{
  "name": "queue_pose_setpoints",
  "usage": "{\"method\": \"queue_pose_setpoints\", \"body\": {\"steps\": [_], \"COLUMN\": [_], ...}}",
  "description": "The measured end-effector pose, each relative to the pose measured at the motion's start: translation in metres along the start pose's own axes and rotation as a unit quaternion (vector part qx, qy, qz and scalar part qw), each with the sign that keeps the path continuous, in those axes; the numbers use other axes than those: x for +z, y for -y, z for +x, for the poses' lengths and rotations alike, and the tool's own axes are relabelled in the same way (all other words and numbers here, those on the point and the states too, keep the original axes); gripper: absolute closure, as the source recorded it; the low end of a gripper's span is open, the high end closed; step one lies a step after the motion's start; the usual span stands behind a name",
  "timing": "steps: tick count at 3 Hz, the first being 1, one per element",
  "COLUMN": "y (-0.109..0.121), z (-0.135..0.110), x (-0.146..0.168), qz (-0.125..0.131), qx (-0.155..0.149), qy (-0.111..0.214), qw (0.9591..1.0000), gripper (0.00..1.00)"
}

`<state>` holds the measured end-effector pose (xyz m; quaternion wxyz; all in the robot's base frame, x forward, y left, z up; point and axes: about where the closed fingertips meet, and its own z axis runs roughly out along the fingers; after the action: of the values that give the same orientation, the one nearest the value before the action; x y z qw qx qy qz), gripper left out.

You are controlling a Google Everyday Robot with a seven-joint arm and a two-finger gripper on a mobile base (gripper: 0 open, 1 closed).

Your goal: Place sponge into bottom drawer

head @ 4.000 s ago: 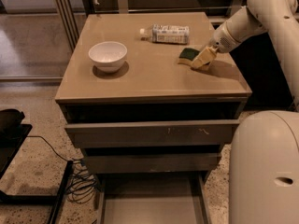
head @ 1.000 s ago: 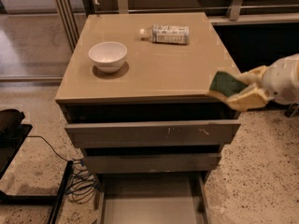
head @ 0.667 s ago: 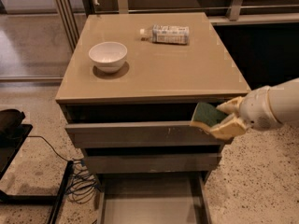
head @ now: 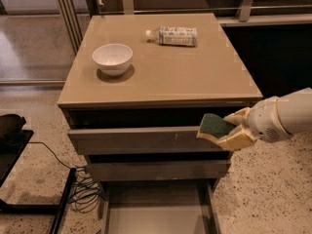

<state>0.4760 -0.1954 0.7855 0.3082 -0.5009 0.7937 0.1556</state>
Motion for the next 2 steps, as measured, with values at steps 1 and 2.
{"method": "queue_pose_setpoints", "body": {"steps": [1, 2], "y": [-0.012, -0.039], "z": [-0.002, 0.009], "x": [0.027, 0.079], "qz": [-0.022, -0.061], "qx": [0.004, 0.024], "qy": [0.002, 0.016], "qw": [0.9997, 0.9977], "gripper": [1.0, 1.0]}}
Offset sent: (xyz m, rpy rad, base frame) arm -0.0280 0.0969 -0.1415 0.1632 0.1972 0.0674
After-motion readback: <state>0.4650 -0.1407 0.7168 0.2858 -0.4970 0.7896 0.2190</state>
